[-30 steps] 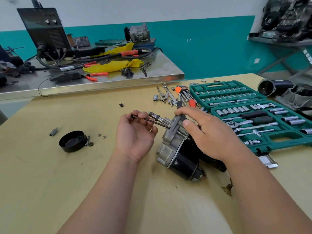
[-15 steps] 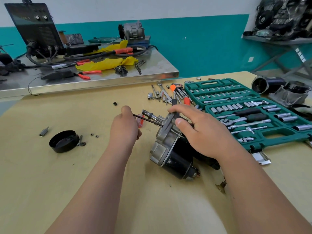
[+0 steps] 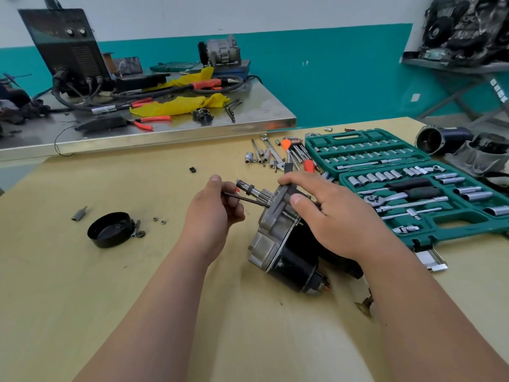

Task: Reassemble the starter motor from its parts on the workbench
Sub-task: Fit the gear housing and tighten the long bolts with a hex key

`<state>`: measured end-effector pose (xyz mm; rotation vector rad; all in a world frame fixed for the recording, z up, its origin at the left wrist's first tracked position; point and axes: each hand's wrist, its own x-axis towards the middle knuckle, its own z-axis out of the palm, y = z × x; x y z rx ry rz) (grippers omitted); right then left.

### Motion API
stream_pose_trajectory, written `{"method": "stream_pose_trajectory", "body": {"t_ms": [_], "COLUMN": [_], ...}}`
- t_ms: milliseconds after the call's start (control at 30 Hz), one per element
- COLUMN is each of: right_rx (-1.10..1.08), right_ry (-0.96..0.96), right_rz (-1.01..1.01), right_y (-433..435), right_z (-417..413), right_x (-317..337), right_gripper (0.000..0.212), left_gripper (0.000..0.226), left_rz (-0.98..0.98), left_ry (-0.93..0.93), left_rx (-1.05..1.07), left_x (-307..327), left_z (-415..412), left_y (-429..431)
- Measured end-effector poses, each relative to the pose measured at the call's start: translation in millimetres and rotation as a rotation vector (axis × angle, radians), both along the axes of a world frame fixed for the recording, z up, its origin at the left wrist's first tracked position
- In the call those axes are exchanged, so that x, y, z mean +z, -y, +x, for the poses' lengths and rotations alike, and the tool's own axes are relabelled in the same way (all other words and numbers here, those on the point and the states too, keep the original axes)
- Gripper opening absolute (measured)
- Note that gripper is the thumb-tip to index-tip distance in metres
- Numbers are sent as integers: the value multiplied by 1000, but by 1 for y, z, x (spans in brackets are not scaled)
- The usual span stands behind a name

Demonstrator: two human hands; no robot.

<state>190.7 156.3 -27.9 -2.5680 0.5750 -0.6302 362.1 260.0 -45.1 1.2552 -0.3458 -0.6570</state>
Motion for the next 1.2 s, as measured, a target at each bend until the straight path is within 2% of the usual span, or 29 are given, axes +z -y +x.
{"method": "stream_pose_trajectory", "body": {"t_ms": [67,167,300,567,967,1200], "right_rx": [1,6,1,10,4,4], "right_ry": [4,9,2,5,9,3], "right_rz": [1,-4,-16,-30,-16,-9], "right_y": [0,0,0,-1,0,-2], "right_z": [0,-1,-1,0,0,-1], "right_x": [0,0,0,2,1,2], "right_gripper": [33,33,32,31,30,30], "left_gripper": [37,28,28,24,23,21], "left_rz": [-35,1,79,173,-7,31], "left_ry": [-39,20,187,465,371,393], "left_rx": [29,104,214,295,145,75], "left_x": [2,4,5,6,1,4], "left_z": [-5,-10,-15,-14,-8,-4], "left_y": [0,-2,-7,-9,-9,-14]}}
